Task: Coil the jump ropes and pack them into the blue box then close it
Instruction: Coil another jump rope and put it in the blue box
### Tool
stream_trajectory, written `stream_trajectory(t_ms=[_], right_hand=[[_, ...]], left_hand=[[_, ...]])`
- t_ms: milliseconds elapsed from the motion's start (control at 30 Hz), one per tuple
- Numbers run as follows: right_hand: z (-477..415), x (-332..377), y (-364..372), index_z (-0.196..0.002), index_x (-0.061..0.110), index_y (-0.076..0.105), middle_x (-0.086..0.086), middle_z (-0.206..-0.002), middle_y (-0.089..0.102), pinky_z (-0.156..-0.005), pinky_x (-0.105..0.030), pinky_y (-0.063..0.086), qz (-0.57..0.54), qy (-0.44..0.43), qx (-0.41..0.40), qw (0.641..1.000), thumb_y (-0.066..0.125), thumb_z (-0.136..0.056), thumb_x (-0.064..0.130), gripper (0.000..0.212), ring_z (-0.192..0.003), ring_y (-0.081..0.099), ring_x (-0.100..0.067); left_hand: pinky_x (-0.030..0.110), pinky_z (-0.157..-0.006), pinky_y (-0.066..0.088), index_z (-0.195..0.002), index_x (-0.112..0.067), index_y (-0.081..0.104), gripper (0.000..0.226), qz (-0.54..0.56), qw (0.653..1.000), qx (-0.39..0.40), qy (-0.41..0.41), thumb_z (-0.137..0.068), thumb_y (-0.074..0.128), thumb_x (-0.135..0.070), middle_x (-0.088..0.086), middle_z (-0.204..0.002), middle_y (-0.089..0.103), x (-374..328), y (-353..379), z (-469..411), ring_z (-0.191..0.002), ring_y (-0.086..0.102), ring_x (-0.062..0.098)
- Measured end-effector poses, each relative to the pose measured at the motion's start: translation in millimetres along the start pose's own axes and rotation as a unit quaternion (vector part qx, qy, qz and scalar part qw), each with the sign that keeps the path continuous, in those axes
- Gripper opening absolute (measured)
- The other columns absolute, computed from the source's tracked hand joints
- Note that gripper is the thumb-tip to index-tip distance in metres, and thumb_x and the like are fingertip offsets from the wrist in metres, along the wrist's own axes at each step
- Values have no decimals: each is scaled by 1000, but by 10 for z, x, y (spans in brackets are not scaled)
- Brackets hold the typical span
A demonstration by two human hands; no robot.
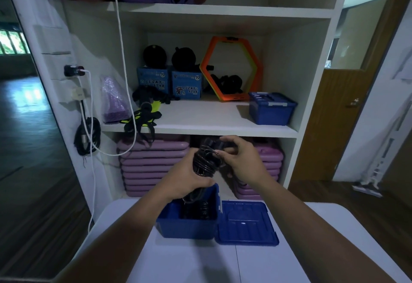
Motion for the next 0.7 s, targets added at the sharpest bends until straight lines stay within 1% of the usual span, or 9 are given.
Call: stream_trajectory(t_ms=[33,133,200,267,367,433,500,567,700], right_hand=[[10,1,-3,-127,16,58,-6,-91,75,-52,-37,58,-14,9,17,1000,70,-88,17,41,-79,73,-22],[8,79,-59,-123,17,63,-18,-99,74,-77,-55,56,-36,4,108,993,68,-90,14,34,-89,71,-29],[30,173,-97,-124,15,63,-16,-109,72,-85,-48,53,-47,4,169,985,67,-90,10,34,-93,69,-22],[25,235,-137,-123,13,61,-9,-116,69,-94,-40,53,-45,-6,184,982,68,-89,10,35,-105,67,-20],[51,283,-98,-121,15,52,-5,-115,67,-89,-44,44,-109,-8,188,976,70,-88,16,37,-97,57,-33],[51,269,-32,-118,15,48,-3,-103,70,-84,-46,37,-163,8,191,968,70,-88,16,36,-91,53,-30],[33,286,-20,-113,14,49,3,-92,71,-84,-40,43,-164,5,166,972,68,-89,13,31,-88,62,-19],[12,313,-22,-109,16,52,8,-85,72,-82,-32,50,-151,0,139,979,68,-89,12,26,-85,67,-10],[-55,311,-56,-110,10,54,-1,-86,73,-82,-34,58,-136,5,79,988,73,-85,14,31,-84,72,-18]], left_hand=[[38,-85,57,-122,-32,41,67,-7,1000,-6,2,-73,85,-24,-6,-106,64,-16,-26,5,-93,66,12],[41,-86,57,-121,-35,44,67,55,998,23,0,-70,85,-24,1,-108,68,18,-76,-9,-95,68,18],[43,-91,56,-122,-33,53,67,140,988,58,6,-65,86,-23,6,-111,70,48,-95,-8,-102,67,22],[41,-91,53,-125,-27,59,67,228,969,92,10,-63,85,-20,9,-112,68,59,-87,-5,-105,64,24],[34,-80,53,-128,-12,58,64,309,940,146,9,-68,78,-16,10,-104,67,37,-37,-15,-93,65,22],[33,-75,55,-126,-6,56,63,335,929,157,2,-68,76,-17,13,-99,67,42,-22,-39,-86,66,24],[32,-72,56,-122,-4,57,62,355,924,145,-9,-65,75,-18,16,-99,66,41,-12,-66,-85,65,25],[30,-69,56,-123,-8,57,62,352,927,126,-11,-65,75,-20,14,-102,66,15,-4,-88,-86,64,20],[35,-73,56,-130,-20,48,67,261,962,75,-10,-72,79,-26,14,-113,64,-72,-54,-108,-90,66,19]])
Point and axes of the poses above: each hand's wrist, its own z-axis away from the middle knuckle, its own y-axis out of the palm, x = y × z, the point moved 6 cm from there along -z, towards the middle knuckle
